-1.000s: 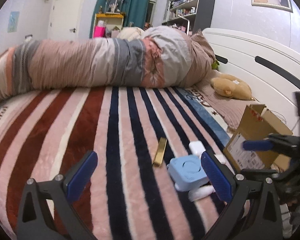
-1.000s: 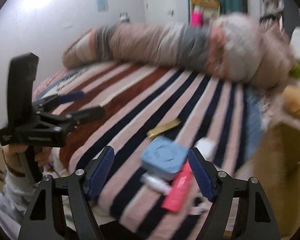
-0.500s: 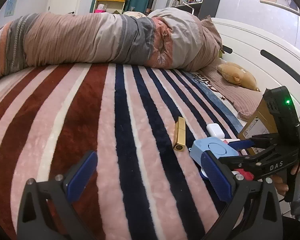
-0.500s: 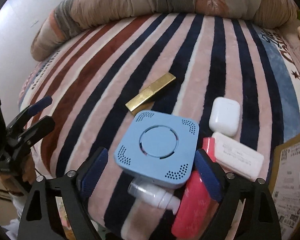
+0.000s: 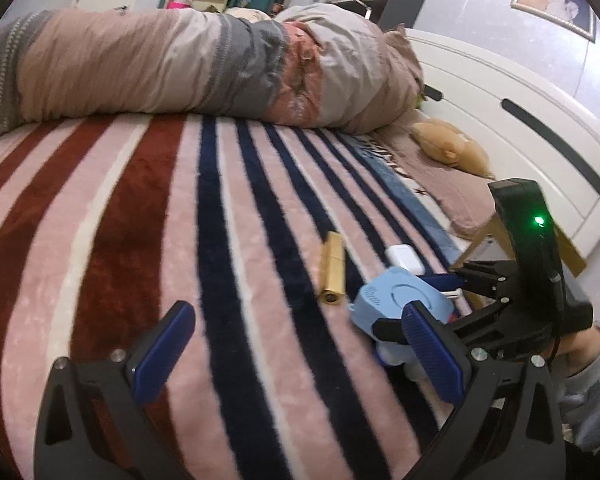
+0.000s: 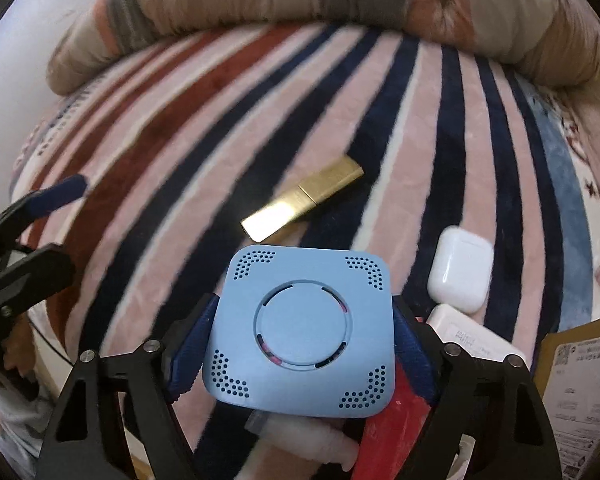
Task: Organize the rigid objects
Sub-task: 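Grasp the light-blue square speaker with the right gripper, then carry the blue speaker into the cardboard box and open the right gripper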
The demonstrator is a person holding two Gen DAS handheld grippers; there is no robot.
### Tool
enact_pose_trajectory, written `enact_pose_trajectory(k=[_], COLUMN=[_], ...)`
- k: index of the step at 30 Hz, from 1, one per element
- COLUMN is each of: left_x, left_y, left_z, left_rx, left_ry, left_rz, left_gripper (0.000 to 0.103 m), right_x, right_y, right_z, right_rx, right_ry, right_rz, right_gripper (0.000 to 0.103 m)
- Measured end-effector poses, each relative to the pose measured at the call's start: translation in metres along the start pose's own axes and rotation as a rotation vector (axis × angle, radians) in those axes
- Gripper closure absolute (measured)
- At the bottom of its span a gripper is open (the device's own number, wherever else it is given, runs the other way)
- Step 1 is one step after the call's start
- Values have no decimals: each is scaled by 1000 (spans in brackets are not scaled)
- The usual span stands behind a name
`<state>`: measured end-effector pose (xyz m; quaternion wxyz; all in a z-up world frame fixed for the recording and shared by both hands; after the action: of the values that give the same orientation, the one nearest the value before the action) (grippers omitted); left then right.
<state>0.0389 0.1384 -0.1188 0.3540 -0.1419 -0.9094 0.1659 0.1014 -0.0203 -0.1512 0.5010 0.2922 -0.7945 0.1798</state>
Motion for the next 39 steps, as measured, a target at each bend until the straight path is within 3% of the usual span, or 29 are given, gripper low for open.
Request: enact_pose_trajectory(k=[6,14,16,19,25,29,35,39], left_x=[3,16,18,19,9,-22,-72,-100], left_y=[-28,-107,-129,-168,-244,-290,-338,-354], left_z=[-15,-46,-55,-67,-86,-93,-82,-73], left_rx=[7,-31,-42,-73,-192,-248,-285,-295], left_ry=[18,37,43,52,51,103,222,290], left_rz=[183,369,396,424,412,432,450,422], left_gripper=[2,22,41,54,70,74,73,73], right_x=[53,143,162,191,229,240,232,215], right_y=[22,29,25,6,-55,-101,-170,-197], right_z=[7,20,25,35,60,80,100,107], right_rx=[84,145,153,140,38,-46,-167,-200], right_ry=[-190,-483,-531,-597,-647,-643,-525,-438], right_rz=[-56,-82,-76,-37,-24,-1,-21,-30], right_gripper=[23,23,23,23,25,25,25,25])
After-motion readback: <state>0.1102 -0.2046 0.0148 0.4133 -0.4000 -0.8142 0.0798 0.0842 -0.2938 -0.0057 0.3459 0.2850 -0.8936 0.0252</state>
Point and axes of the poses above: each gripper's, at about its wrist camera, not at the fingertips, and x roughly against the way its jaws point, y to its left, z to its underside, the point moved 3 cm from there along -x, roughly the way its jaws point, and after that the axes turned 6 degrees about z, right-handed, at the moved point
